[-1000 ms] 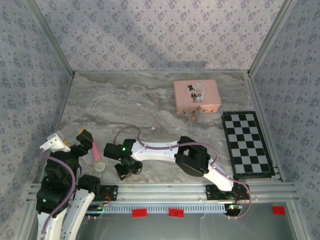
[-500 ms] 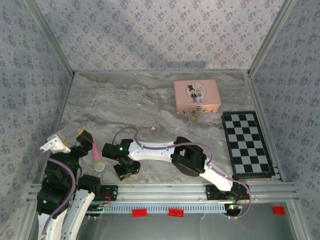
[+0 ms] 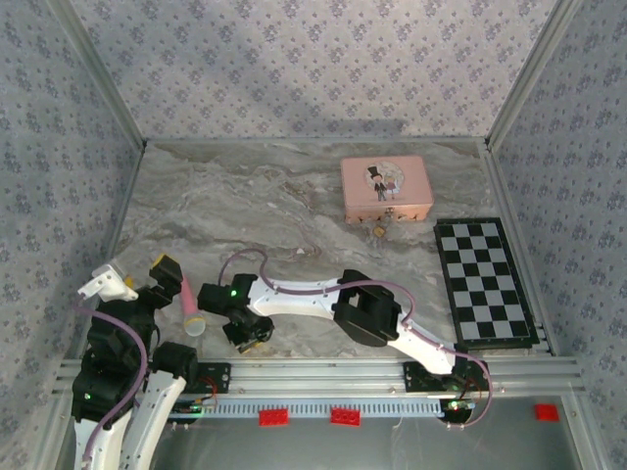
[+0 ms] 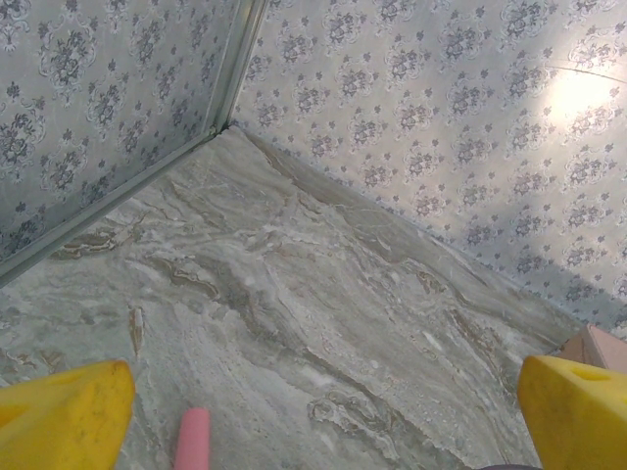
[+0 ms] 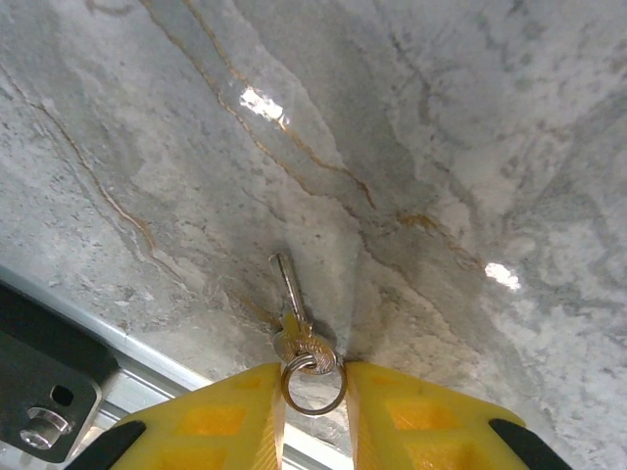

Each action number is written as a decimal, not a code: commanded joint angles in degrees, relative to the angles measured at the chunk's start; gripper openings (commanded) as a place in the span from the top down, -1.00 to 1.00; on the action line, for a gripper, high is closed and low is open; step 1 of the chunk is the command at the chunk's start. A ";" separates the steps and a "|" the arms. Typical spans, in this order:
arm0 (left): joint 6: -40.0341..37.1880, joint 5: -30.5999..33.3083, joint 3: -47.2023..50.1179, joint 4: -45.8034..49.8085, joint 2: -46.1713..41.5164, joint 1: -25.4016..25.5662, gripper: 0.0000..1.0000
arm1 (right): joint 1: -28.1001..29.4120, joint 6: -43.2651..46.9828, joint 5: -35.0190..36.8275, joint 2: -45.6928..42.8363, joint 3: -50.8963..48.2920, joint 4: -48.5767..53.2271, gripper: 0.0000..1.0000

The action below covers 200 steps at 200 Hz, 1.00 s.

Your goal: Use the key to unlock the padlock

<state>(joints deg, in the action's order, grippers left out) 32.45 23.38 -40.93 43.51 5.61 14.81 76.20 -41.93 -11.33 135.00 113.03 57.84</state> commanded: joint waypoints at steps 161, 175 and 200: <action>1.13 -12.02 1.00 -4.20 10.49 0.44 -1.00 | -6.20 0.31 22.41 -32.60 -40.01 -29.00 0.61; 2.89 -17.31 2.17 -6.61 12.94 0.38 -1.00 | -8.21 1.42 21.46 -36.07 -43.93 -33.45 0.62; 7.15 -28.82 6.27 -12.40 17.51 0.40 -1.00 | -12.13 3.16 19.63 -41.49 -49.51 -38.43 0.64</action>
<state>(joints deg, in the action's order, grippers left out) 35.14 8.08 -37.98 37.80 19.77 14.81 67.07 -41.54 8.19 97.95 67.64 27.11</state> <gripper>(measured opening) 0.999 0.182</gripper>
